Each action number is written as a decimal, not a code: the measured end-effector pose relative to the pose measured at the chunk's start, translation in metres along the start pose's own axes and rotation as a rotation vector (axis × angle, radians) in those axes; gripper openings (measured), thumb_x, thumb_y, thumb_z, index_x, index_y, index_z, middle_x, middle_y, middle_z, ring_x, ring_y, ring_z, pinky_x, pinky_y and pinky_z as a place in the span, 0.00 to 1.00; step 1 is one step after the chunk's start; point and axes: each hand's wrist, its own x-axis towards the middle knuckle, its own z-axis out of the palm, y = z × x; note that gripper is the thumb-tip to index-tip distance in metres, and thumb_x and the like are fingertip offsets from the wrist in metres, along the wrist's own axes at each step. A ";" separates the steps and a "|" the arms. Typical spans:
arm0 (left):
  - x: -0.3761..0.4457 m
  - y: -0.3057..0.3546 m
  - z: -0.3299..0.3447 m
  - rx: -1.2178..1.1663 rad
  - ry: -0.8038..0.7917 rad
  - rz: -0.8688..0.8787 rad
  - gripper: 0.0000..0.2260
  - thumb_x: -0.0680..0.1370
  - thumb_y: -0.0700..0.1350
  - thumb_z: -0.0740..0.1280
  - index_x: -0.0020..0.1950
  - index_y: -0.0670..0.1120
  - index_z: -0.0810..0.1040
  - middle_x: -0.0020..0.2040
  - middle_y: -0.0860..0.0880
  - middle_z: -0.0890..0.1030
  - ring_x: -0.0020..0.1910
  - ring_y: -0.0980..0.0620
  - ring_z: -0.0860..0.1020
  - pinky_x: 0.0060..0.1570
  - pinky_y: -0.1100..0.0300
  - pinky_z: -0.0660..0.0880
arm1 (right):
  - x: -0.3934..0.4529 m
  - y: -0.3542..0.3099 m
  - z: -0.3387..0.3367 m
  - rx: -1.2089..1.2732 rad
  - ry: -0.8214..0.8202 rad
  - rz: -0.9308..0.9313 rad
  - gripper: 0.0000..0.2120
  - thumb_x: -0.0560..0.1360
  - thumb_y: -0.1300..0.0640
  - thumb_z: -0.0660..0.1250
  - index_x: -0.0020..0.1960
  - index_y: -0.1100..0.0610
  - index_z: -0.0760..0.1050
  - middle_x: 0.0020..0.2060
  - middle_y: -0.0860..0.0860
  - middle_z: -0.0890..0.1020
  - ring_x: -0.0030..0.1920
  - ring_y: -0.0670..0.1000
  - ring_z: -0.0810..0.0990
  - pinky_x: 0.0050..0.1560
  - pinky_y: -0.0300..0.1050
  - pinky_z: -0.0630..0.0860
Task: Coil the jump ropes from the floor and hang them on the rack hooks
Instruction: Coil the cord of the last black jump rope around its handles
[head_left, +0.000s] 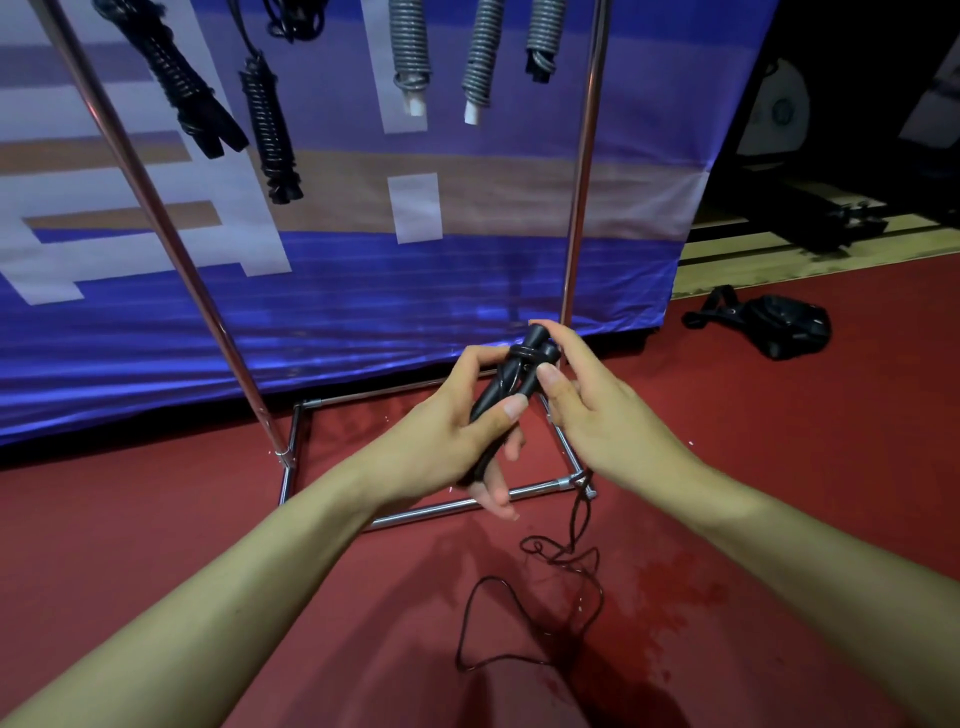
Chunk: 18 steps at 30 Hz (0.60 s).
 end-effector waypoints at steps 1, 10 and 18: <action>-0.001 0.000 0.000 0.019 0.007 -0.003 0.16 0.86 0.49 0.60 0.72 0.55 0.61 0.40 0.47 0.79 0.30 0.42 0.83 0.35 0.50 0.82 | 0.000 0.001 0.002 -0.001 0.010 0.006 0.21 0.86 0.49 0.56 0.77 0.39 0.62 0.32 0.45 0.76 0.31 0.42 0.73 0.36 0.32 0.69; -0.002 0.008 0.008 -0.198 -0.013 0.013 0.17 0.85 0.49 0.60 0.72 0.58 0.62 0.47 0.46 0.84 0.29 0.39 0.83 0.31 0.53 0.81 | -0.001 0.006 0.007 0.242 0.150 -0.039 0.17 0.86 0.50 0.57 0.72 0.34 0.70 0.28 0.40 0.73 0.29 0.42 0.71 0.38 0.41 0.68; 0.007 -0.001 0.008 -0.091 0.010 0.115 0.22 0.87 0.48 0.59 0.78 0.64 0.58 0.44 0.44 0.72 0.24 0.51 0.68 0.23 0.61 0.67 | 0.004 0.005 0.006 0.305 0.019 -0.011 0.18 0.86 0.49 0.56 0.73 0.32 0.65 0.26 0.39 0.69 0.26 0.41 0.68 0.35 0.41 0.64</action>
